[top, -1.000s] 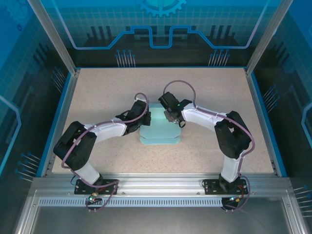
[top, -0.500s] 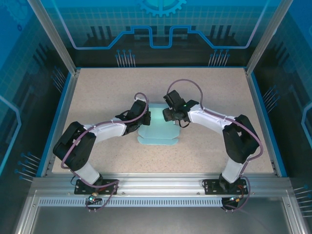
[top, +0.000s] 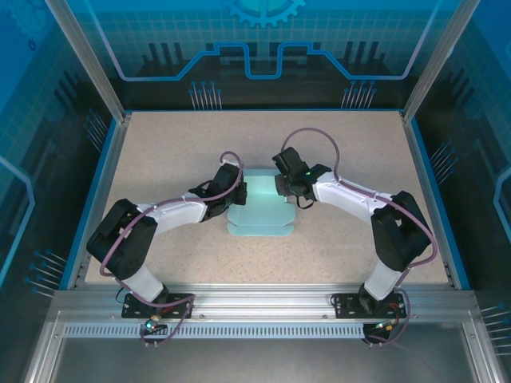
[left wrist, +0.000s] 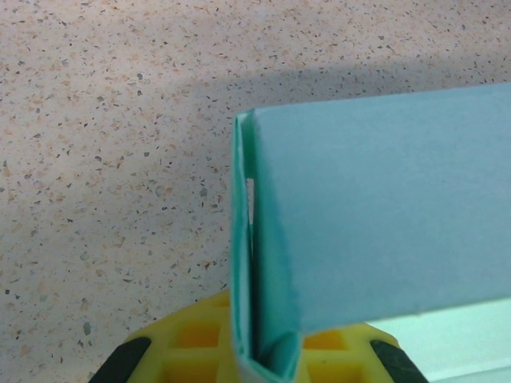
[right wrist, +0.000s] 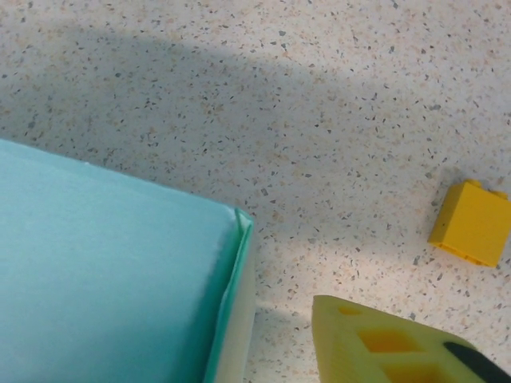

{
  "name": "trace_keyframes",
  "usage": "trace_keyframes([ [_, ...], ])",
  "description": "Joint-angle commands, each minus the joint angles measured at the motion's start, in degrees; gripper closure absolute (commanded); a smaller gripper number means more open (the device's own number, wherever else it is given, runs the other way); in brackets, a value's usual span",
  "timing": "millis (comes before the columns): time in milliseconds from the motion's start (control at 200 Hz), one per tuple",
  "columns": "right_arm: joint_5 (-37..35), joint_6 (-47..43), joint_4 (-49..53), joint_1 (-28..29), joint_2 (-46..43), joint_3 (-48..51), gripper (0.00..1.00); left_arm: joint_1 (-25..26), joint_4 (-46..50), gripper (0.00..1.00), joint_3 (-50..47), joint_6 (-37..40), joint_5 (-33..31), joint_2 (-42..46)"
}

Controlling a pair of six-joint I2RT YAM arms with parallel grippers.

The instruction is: Fold the paper box

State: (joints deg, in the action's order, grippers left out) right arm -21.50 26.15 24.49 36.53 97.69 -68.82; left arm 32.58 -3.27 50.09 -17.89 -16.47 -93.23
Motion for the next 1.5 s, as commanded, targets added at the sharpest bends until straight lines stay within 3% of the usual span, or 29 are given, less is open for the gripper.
trace_keyframes([
  [0, -5.09, 1.43, -0.12, 0.91, 1.75, -0.69, 0.66, 0.03, -0.95, 0.95, -0.05, 0.37, 0.23, 1.85],
  [335, -13.79, 3.24, -1.29, 1.96, 3.44, -1.62, 0.80, 0.07, -0.39, 0.95, 1.01, 0.64, 0.68, 1.41],
  [1126, -30.08, 1.61, 4.03, 2.33, 13.37, -7.41, 0.87, 1.09, 0.43, 0.95, 1.77, 0.66, 1.09, 0.86],
  [1351, -28.46, 0.81, 3.22, 1.80, 12.81, -6.97, 0.87, 1.14, 0.40, 0.95, 1.51, 0.62, 0.97, 0.80],
  [1496, -20.68, -0.71, -1.27, 1.45, 8.67, -4.40, 0.84, 1.16, 0.46, 0.95, 1.64, 0.51, 0.93, 0.81],
])
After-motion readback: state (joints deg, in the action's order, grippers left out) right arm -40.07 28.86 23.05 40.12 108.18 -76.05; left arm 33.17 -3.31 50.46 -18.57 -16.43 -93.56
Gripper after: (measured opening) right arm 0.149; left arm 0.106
